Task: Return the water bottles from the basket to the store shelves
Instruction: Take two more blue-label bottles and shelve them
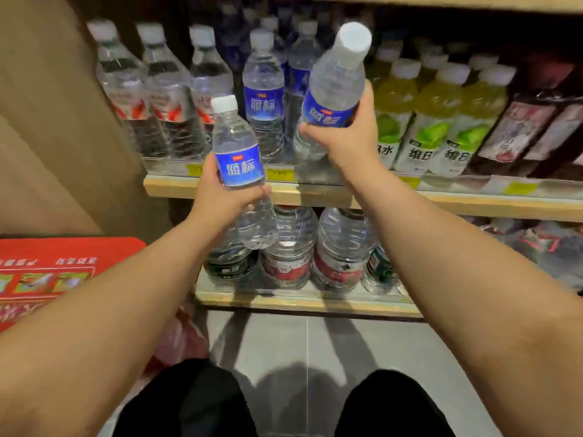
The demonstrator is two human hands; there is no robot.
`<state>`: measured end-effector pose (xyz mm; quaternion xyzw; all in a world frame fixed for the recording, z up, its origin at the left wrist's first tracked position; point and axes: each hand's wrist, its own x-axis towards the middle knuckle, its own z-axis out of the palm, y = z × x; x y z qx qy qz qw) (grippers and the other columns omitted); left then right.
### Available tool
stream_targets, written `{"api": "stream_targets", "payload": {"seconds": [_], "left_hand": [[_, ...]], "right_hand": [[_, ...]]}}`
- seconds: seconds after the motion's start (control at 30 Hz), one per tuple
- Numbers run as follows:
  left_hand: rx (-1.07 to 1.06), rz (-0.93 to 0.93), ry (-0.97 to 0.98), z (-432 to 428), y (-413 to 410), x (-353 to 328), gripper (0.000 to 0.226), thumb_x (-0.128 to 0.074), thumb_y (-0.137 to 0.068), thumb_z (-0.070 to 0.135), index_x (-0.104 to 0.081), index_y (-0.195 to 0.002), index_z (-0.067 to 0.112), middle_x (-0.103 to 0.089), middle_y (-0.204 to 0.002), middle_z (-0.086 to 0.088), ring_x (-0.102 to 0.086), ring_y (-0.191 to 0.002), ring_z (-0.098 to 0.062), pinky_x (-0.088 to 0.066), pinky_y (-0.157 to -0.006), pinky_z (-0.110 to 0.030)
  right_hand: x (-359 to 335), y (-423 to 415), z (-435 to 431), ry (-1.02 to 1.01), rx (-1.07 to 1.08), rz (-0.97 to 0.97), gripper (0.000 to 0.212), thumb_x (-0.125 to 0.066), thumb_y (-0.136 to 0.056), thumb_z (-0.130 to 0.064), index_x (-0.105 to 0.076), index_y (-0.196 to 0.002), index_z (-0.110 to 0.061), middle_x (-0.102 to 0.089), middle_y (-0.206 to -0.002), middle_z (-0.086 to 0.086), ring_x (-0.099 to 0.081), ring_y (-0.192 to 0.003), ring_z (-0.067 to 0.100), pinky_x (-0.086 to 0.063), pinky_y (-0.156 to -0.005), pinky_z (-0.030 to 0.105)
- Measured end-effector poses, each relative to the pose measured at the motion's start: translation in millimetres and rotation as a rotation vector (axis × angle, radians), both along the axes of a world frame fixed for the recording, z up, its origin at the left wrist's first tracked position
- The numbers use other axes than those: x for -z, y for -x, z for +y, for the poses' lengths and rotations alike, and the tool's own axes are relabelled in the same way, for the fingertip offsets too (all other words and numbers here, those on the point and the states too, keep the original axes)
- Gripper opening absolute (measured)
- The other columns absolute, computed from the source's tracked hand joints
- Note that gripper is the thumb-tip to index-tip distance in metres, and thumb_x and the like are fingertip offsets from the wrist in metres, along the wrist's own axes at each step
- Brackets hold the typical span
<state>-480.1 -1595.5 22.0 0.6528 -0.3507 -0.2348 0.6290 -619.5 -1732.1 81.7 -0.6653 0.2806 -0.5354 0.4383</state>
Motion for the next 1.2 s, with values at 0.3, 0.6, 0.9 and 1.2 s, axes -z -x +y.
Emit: {"api": "stream_targets", "payload": {"seconds": [0.3,0.6,0.9,1.2], "left_hand": [[0.043,-0.029,-0.034,10,-4,4,0.077,-0.088,-0.061,0.009,-0.045,-0.123,0.024,-0.065,-0.113,0.001,-0.065,-0.102,-0.014,-0.056,-0.088,-0.034],[0.063,-0.027,-0.032,9,-17,13,0.081,-0.090,-0.059,0.013,-0.045,-0.126,0.025,-0.066,-0.114,-0.002,-0.066,-0.104,-0.019,-0.055,-0.091,-0.046],[0.049,-0.023,-0.031,13,-22,15,0.087,-0.091,-0.057,0.014,-0.044,-0.131,0.021,-0.065,-0.115,-0.003,-0.066,-0.105,-0.020,-0.056,-0.090,-0.046],[0.077,-0.101,0.014,2,9,-10,0.083,-0.090,-0.061,0.014,-0.044,-0.130,0.021,-0.065,-0.117,0.002,-0.065,-0.105,-0.012,-0.055,-0.093,-0.039]], "right_hand": [[-2,-24,-18,-0.229,-0.022,0.308,0.057,-0.086,-0.060,-0.007,-0.048,-0.102,-0.014,-0.062,-0.097,0.000,-0.062,-0.092,0.016,-0.051,-0.078,0.026],[9,-28,-31,-0.359,-0.061,0.444,0.059,-0.079,-0.075,-0.027,-0.044,-0.118,-0.007,-0.050,-0.096,-0.002,-0.052,-0.090,0.014,-0.042,-0.083,0.028],[22,-30,-32,-0.206,-0.003,0.693,0.057,-0.083,-0.070,-0.029,-0.041,-0.105,-0.013,-0.052,-0.109,0.003,-0.052,-0.101,0.020,-0.043,-0.081,0.030],[32,7,-19,0.047,0.134,0.758,0.061,-0.073,-0.078,-0.038,-0.047,-0.128,-0.014,-0.057,-0.127,0.003,-0.054,-0.116,0.022,-0.045,-0.089,0.034]]}}
